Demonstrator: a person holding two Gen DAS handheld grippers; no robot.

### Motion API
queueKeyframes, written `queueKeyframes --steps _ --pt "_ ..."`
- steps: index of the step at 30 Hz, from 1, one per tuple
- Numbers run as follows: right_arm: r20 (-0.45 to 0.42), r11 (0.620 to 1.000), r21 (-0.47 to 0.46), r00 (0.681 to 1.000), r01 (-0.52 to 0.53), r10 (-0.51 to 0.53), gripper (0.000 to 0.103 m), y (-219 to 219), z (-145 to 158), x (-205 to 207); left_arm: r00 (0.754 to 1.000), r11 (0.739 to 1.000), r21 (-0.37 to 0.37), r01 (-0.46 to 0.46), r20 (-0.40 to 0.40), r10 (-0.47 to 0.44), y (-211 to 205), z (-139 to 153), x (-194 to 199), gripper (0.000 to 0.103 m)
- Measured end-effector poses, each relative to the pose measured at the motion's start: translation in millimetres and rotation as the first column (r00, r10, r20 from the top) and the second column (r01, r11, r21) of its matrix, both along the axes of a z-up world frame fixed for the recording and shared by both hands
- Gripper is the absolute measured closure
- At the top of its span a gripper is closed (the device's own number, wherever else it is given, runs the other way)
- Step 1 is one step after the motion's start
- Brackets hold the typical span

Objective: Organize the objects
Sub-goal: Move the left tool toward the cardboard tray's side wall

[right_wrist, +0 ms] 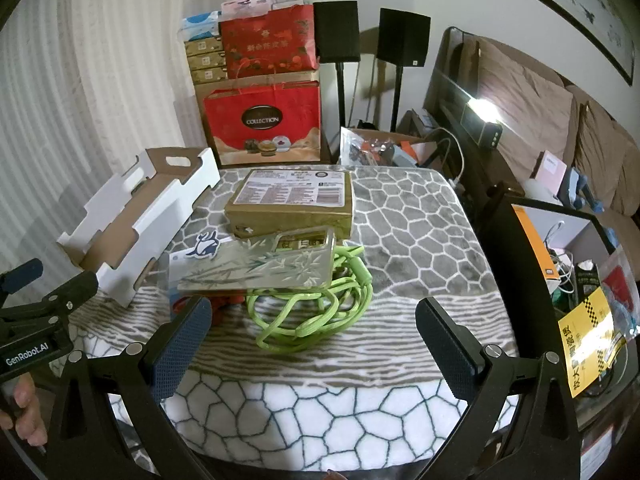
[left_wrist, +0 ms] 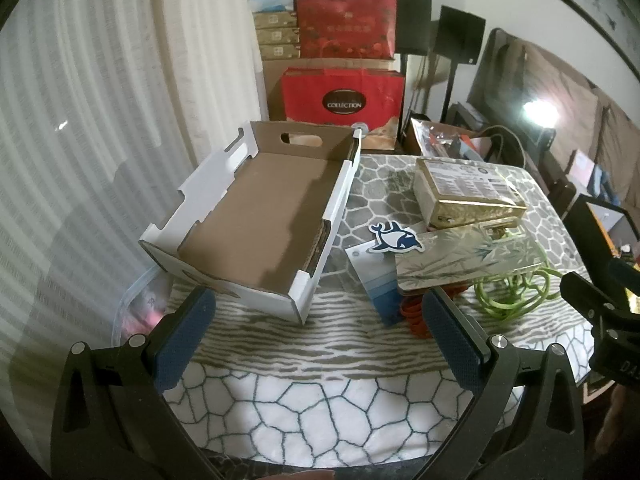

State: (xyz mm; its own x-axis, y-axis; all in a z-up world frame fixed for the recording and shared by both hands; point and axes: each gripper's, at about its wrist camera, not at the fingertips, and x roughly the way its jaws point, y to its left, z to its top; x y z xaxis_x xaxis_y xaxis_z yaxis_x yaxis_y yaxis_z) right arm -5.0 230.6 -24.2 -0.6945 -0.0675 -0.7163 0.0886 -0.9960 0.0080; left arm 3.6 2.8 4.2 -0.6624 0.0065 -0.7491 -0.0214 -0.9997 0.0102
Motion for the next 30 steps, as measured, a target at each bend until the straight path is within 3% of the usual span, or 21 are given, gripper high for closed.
queueKeyframes --steps 30 --pt "0.004 1.000 -0.001 1.000 -0.006 0.006 0.000 -0.3 -0.2 -4.2 1.000 1.000 -0.020 -0.007 0.006 0.007 -4.2 0.2 -9.7 0.000"
